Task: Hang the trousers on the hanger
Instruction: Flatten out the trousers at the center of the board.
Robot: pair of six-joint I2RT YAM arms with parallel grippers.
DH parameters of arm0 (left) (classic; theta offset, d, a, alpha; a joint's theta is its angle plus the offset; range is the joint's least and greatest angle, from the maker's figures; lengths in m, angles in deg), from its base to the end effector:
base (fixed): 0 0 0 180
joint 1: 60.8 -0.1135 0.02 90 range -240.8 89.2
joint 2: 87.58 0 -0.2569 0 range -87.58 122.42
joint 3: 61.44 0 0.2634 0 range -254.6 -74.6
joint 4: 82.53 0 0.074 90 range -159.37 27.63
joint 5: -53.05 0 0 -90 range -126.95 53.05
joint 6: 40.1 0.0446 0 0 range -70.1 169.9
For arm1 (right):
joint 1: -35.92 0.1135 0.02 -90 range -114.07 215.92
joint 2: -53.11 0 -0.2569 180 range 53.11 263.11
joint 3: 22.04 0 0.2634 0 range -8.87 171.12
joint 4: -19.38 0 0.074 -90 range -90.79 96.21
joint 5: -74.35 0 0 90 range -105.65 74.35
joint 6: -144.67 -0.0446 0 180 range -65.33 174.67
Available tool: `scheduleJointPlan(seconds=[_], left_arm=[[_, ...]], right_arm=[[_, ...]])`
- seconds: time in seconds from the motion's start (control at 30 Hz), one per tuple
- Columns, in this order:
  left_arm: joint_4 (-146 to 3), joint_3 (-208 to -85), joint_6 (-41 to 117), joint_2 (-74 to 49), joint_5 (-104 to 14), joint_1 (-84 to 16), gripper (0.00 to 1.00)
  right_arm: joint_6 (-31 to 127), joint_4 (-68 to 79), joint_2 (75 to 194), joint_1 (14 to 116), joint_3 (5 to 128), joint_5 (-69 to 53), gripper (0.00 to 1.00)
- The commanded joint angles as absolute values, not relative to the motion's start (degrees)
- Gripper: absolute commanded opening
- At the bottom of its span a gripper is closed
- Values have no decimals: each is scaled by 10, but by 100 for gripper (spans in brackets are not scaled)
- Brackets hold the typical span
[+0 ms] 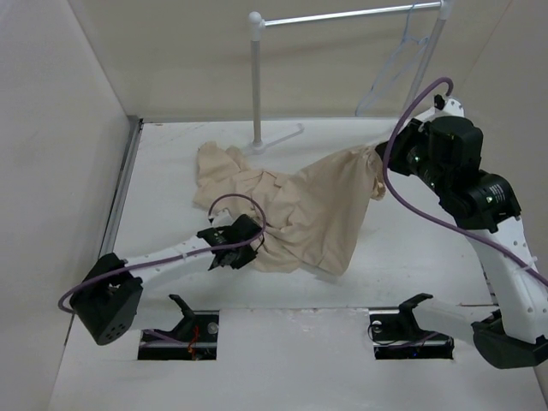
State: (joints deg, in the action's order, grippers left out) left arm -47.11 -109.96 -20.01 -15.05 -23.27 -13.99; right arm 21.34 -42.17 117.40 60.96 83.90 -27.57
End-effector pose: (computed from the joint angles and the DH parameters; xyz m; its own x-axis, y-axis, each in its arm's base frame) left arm 0.1741 -0.1701 0.1503 -0.7904 -0.4913 -0.3659 -0.3384 0.8481 -0.4077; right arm 0.1996 0.0831 0.4800 -0.3885 0.4119 -0.8243 -0.0295 0.8885 0.4579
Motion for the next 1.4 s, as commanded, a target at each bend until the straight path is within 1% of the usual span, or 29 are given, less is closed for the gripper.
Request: scheduleJointPlan(seconds=[0.0, 0.07, 0.13, 0.2, 0.33, 0.4, 0.47, 0.53, 0.6, 0.7, 0.83, 0.9, 0.97, 1.0, 1.1, 1.2, 1.3, 1.37], left_arm=[[-458, -1159, -192, -233, -215, -169, 5], [-367, -1212, -166, -315, -214, -199, 3], [-255, -1298, -129, -377, -214, -238, 2], [-152, -1389, -85, -402, -217, -282, 2], [37, -1590, 27, -379, -222, -374, 3], [87, -1668, 78, -348, -216, -420, 4], [89, -1696, 125, -316, -209, -466, 5], [48, -1671, 152, -288, -209, -511, 6], [-18, -1611, 155, -266, -211, -545, 6], [-146, -1514, 154, -184, -202, -623, 13], [-182, -1501, 168, -41, -180, -676, 32], [-173, -1506, 174, -20, -157, -674, 41], [-186, -1484, 177, -54, -139, -649, 49], [-188, -1463, 178, -81, -138, -635, 50], [-181, -1365, 156, -184, -151, -578, 50], [-167, -1245, 90, -268, -192, -537, 50], [-205, -1152, 38, -300, -239, -533, 49], [-248, -1121, 21, -283, -264, -528, 49]], right_arm=[[224, -379, 1141, 586, 837, -271, 4], [227, -383, 1128, 560, 835, -265, 4], [227, -388, 1116, 534, 838, -251, 4], [227, -394, 1106, 508, 843, -238, 4], [225, -398, 1097, 447, 845, -229, 4], [214, -393, 1108, 413, 848, -215, 4], [199, -384, 1134, 383, 850, -197, 4], [185, -365, 1159, 355, 843, -189, 4], [173, -345, 1180, 330, 831, -186, 4], [165, -334, 1203, 295, 814, -182, 4], [169, -340, 1185, 255, 753, -185, 3], [170, -333, 1161, 242, 694, -192, 4], [169, -312, 1136, 238, 627, -205, 4], [167, -311, 1131, 238, 614, -210, 4], [166, -311, 1130, 230, 588, -220, 4], [163, -311, 1132, 224, 587, -225, 5], [158, -311, 1139, 223, 594, -229, 5], [153, -312, 1145, 223, 594, -237, 5]])
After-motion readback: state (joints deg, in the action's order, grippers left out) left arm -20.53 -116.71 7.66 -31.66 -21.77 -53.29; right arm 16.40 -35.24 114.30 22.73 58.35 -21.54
